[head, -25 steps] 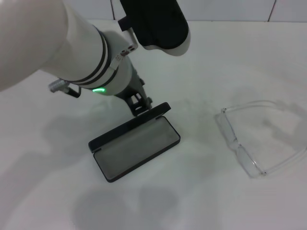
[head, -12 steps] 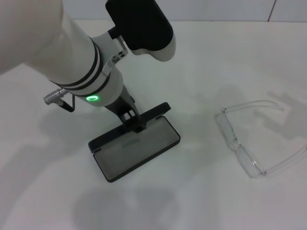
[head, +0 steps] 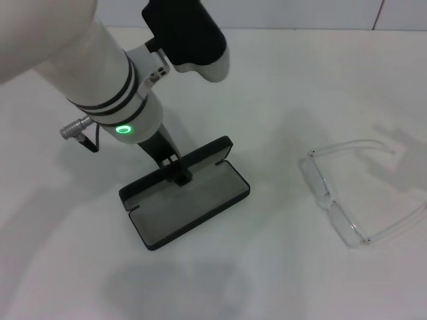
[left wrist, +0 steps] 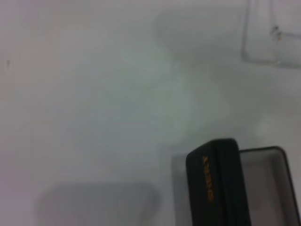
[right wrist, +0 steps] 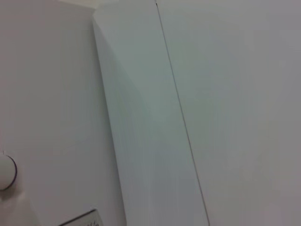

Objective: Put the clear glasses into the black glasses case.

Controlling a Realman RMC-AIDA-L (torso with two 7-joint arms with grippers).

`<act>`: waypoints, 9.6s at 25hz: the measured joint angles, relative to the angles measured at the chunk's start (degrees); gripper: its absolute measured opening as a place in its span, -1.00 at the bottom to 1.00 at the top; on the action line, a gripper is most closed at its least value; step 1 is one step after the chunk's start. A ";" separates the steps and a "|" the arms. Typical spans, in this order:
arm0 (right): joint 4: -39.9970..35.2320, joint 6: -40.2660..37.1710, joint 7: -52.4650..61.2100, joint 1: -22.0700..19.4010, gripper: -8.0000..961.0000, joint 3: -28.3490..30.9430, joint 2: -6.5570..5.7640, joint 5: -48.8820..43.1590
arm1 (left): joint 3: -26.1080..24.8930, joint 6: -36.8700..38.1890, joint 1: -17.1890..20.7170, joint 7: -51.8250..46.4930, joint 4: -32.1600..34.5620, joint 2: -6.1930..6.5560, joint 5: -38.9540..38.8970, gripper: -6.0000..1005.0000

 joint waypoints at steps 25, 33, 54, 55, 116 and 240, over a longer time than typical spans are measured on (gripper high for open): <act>0.03 -0.26 0.00 -1.23 0.51 0.42 0.25 0.46 | 3.98 1.18 0.18 0.61 1.30 0.00 -1.66 -0.55; 0.05 -0.41 -0.58 -2.32 0.51 0.57 0.48 1.26 | 14.30 -2.92 5.06 3.04 14.15 -0.15 4.62 -0.57; 1.51 -2.52 -2.72 -6.48 0.50 1.34 0.60 3.50 | 24.17 -14.98 -0.14 5.91 7.32 -0.52 6.19 -0.54; 1.52 -2.54 -2.74 -6.56 0.50 1.38 0.61 3.51 | 24.20 -15.22 -0.16 5.90 7.27 -0.53 6.19 -0.53; -42.59 10.53 90.39 27.18 0.45 -51.70 5.49 -53.77 | -32.33 8.23 27.07 58.58 -8.24 0.31 -83.14 -0.20; -38.08 -4.94 27.75 11.20 -0.78 -38.77 5.10 6.43 | -25.09 10.90 18.29 57.91 -20.39 0.41 -85.68 -0.80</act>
